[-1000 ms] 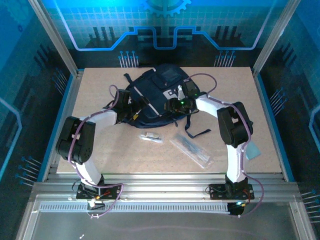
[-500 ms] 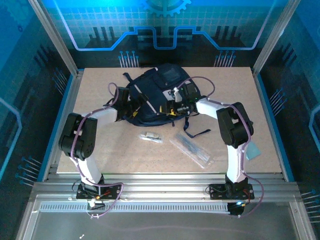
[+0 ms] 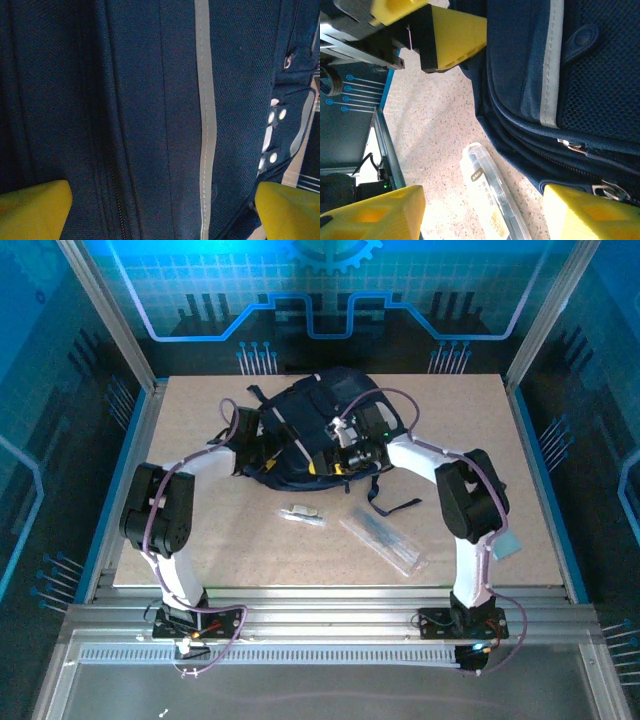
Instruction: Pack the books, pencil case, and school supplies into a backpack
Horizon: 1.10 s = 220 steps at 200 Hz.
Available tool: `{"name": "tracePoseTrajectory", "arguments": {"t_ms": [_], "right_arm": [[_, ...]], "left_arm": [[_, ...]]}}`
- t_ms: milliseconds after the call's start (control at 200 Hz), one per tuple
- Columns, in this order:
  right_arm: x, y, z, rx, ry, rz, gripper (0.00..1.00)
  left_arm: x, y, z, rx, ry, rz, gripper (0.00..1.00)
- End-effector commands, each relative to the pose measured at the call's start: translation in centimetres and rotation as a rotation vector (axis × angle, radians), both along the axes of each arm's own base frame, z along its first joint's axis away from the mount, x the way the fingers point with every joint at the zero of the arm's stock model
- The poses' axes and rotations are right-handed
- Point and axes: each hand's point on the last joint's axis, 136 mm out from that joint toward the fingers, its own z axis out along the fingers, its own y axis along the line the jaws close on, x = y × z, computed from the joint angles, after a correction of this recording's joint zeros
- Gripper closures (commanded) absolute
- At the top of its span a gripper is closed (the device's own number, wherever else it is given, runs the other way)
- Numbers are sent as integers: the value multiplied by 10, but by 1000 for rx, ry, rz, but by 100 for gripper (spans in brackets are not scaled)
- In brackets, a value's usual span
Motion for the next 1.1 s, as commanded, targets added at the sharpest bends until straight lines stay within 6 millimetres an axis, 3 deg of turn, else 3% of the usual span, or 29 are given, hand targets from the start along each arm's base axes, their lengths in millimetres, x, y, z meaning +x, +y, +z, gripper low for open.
{"name": "tracePoseTrajectory", "arguments": {"t_ms": [0,125,300,465,620,765,1096], "right_arm": [[11,-26,22,-23,-59,-97,35],[35,-80,16,-192,-56,-355,34],[51,-151,-4,-361,26,-635,33],[64,-182,-27,-414,106,-785,32],[72,-190,-49,-439,150,-862,25],[81,-185,-67,-400,188,-885,24],[81,-184,-95,-387,245,-901,32]], "left_arm": [[-19,5,13,108,21,-81,5],[-43,-2,23,239,32,-172,9],[-71,-38,34,343,20,-342,17],[-82,-73,39,343,18,-475,22],[-86,-98,27,380,52,-578,22],[-82,-106,11,411,84,-609,25],[-55,-118,-18,446,94,-622,34]]}}
